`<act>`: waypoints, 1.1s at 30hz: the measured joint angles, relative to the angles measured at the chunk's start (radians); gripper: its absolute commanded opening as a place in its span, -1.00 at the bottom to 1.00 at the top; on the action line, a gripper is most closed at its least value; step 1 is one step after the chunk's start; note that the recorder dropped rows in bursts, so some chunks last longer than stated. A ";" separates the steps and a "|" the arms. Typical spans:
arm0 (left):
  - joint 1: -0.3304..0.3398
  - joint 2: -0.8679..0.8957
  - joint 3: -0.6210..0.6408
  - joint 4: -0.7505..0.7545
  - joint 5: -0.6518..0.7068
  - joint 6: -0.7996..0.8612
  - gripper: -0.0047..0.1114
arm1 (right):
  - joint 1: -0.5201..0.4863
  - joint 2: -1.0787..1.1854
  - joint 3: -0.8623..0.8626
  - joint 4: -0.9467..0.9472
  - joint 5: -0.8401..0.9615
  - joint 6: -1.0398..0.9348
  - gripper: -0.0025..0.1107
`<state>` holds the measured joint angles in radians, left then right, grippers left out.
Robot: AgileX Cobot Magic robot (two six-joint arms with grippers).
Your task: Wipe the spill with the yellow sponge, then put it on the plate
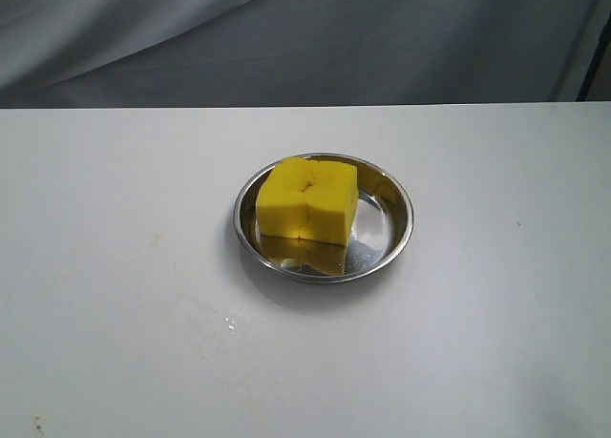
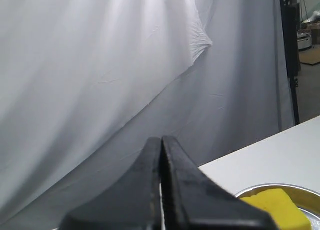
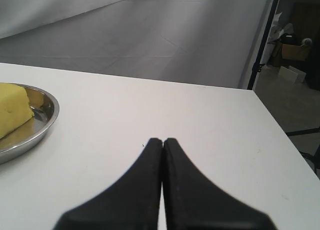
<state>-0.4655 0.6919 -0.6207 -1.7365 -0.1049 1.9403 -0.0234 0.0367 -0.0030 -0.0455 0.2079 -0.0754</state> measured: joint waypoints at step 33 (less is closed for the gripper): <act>0.418 -0.655 0.402 -0.006 0.067 -0.472 -0.92 | 0.000 0.000 0.000 0.000 -0.004 0.000 -0.96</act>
<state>-0.0472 0.0373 -0.2190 -1.7422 -0.0382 1.4682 -0.0234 0.0367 -0.0030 -0.0455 0.2036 -0.0754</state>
